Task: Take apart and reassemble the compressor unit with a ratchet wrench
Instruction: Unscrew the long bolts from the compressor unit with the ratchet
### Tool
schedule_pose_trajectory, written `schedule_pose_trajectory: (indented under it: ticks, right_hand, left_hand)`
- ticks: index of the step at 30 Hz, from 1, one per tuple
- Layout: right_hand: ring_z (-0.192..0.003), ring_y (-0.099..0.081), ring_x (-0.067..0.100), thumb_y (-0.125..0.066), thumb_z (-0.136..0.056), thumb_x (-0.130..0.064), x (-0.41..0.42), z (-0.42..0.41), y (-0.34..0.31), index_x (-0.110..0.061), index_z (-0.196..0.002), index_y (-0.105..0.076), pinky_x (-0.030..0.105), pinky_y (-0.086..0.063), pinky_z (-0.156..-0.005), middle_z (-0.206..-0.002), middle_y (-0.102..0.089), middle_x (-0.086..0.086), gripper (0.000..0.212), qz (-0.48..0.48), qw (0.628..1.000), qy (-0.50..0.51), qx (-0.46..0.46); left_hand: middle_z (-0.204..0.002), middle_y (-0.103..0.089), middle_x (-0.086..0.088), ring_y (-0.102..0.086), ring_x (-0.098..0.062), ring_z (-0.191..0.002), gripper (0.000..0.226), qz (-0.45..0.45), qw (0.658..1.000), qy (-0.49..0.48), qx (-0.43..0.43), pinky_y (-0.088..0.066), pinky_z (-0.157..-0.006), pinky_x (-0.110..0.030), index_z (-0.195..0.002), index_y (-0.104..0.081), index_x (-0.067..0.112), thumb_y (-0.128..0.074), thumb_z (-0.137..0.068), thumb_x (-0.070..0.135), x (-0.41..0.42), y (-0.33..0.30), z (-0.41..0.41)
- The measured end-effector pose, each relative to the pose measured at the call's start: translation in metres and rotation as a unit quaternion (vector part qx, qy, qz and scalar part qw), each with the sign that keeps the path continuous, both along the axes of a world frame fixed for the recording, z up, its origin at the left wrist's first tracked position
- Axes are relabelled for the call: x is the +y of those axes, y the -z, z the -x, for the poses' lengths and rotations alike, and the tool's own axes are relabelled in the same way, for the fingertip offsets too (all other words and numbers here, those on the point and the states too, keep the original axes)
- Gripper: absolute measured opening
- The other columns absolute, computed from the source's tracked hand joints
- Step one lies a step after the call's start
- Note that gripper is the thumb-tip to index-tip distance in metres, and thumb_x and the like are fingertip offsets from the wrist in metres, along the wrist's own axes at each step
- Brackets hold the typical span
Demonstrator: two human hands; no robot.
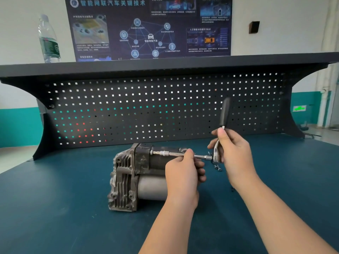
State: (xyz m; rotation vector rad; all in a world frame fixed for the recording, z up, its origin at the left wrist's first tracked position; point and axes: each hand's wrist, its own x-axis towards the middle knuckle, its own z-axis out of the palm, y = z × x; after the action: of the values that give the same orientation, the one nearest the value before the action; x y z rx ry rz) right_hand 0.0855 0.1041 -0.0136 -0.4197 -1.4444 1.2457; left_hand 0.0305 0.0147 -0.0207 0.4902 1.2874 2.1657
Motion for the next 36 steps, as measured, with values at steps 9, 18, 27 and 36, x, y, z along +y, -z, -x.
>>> schedule_pose_trajectory:
  ticks: [9, 18, 27, 36]
  right_hand:
    - [-0.024, -0.025, 0.004, -0.053, -0.095, -0.010, 0.006, 0.002, 0.006, -0.007, -0.074, -0.054, 0.012, -0.021, -0.028, -0.038, -0.043, -0.001, 0.021, 0.363, 0.911, -0.196, 0.004]
    - [-0.040, -0.043, 0.002, -0.050, -0.097, -0.020, 0.004, -0.012, -0.007, -0.016, -0.083, -0.062, 0.014, -0.036, -0.043, -0.064, -0.068, 0.003, 0.019, -0.103, 0.994, -0.044, -0.017]
    - [-0.024, -0.025, 0.005, -0.054, -0.092, -0.006, 0.010, 0.006, 0.012, -0.006, -0.078, -0.051, 0.012, -0.018, -0.027, -0.040, -0.041, 0.000, 0.015, 0.358, 0.910, -0.205, 0.040]
    - [-0.053, -0.053, 0.004, -0.050, -0.095, -0.031, -0.011, -0.006, 0.001, -0.037, -0.091, -0.058, 0.017, -0.045, -0.052, -0.062, -0.061, -0.002, 0.010, -0.167, 0.984, 0.043, 0.031]
  left_hand:
    - [-0.039, -0.048, 0.004, -0.037, -0.009, -0.029, 0.032, -0.004, 1.000, -0.007, -0.002, -0.029, -0.033, -0.014, -0.063, -0.053, 0.006, -0.052, -0.093, 0.018, 0.004, 0.002, 0.002]
    - [-0.039, -0.048, 0.005, -0.038, -0.008, -0.031, 0.031, -0.002, 1.000, -0.010, 0.015, -0.029, -0.033, -0.015, -0.064, -0.054, 0.006, -0.055, -0.093, 0.018, 0.003, 0.002, 0.003]
    - [-0.039, -0.047, 0.004, -0.037, -0.009, -0.030, 0.031, -0.001, 1.000, -0.017, 0.018, -0.027, -0.032, -0.015, -0.062, -0.052, 0.007, -0.054, -0.092, 0.016, 0.003, 0.002, 0.002]
    - [-0.040, -0.049, 0.004, -0.039, -0.009, -0.031, 0.033, 0.018, 0.999, -0.019, 0.043, -0.030, -0.032, -0.015, -0.064, -0.054, 0.006, -0.056, -0.092, 0.023, 0.004, 0.005, 0.003]
